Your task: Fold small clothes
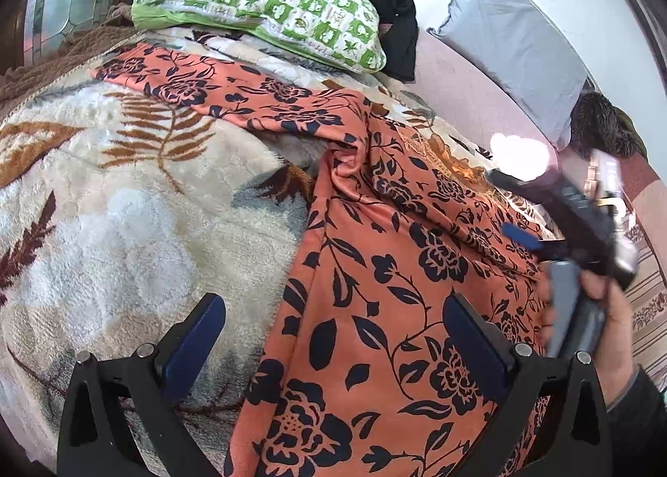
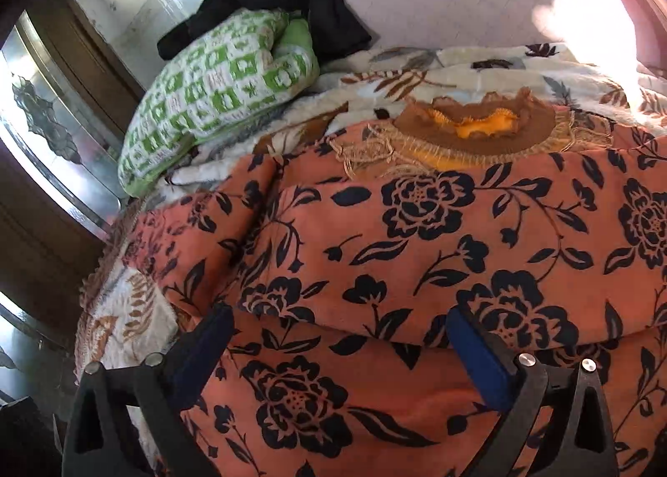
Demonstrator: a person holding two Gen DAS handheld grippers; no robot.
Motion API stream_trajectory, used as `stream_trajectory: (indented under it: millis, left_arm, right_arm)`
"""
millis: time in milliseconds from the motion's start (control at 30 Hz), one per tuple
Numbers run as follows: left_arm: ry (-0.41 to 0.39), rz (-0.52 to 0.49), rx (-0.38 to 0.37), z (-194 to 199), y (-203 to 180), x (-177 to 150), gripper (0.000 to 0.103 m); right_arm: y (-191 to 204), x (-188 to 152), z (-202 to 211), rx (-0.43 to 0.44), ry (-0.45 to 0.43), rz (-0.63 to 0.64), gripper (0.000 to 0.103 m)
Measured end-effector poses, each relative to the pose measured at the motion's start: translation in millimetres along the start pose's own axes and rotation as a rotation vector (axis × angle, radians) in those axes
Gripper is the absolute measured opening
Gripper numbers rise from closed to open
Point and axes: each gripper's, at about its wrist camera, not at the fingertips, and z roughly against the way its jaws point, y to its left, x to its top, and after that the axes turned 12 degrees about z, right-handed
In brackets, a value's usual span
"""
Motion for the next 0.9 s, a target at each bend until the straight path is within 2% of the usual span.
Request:
stream_trajectory:
  millis: [133, 200, 267, 300, 333, 367, 400, 500, 600, 733, 833, 900]
  left_arm:
    - [0.001, -0.046, 0.013, -4, -9, -5, 0.103]
    - [0.005, -0.054, 0.018, -5, -13, -7, 0.103]
    - [0.022, -0.043, 0.009, -7, -17, -8, 0.103]
    - [0.032, -0.038, -0.001, -7, -19, -7, 0.103]
    - [0.039, -0.034, -0.007, -5, -20, -7, 0.103]
    - [0.043, -0.032, -0.012, -3, -21, -6, 0.103]
    - [0.042, -0.034, -0.017, 0, -22, -3, 0.103]
    - [0.009, -0.006, -0.03, 12, -15, 19, 0.103]
    - [-0.012, 0.091, -0.066, 18, 6, 60, 0.103]
    - [-0.073, 0.252, -0.097, 13, 50, 127, 0.103]
    - [-0.079, 0.432, -0.11, -12, 102, 181, 0.103]
    - [-0.072, 0.544, -0.112, -30, 135, 205, 0.103]
  right_arm:
    - [-54, 16, 60, 0.005, -0.115, -0.108, 0.103]
    - [-98, 20, 81, -0.021, -0.162, -0.188, 0.103]
    - [-158, 10, 89, -0.074, -0.18, -0.333, 0.103]
    - [-191, -2, 83, -0.096, -0.152, -0.441, 0.103]
    - [-223, -19, 72, -0.074, -0.09, -0.573, 0.103]
    - [-241, -33, 70, 0.033, -0.112, -0.669, 0.102]
    - [-240, -33, 81, 0.08, -0.169, -0.672, 0.101]
    - [-211, -17, 116, 0.157, -0.251, -0.546, 0.102]
    - [-175, -24, 140, 0.167, -0.278, -0.444, 0.102]
    - [-138, -66, 143, 0.192, -0.23, -0.37, 0.102]
    - [-122, -95, 133, 0.196, -0.172, -0.36, 0.102]
    - [-118, -105, 127, 0.181, -0.136, -0.344, 0.102]
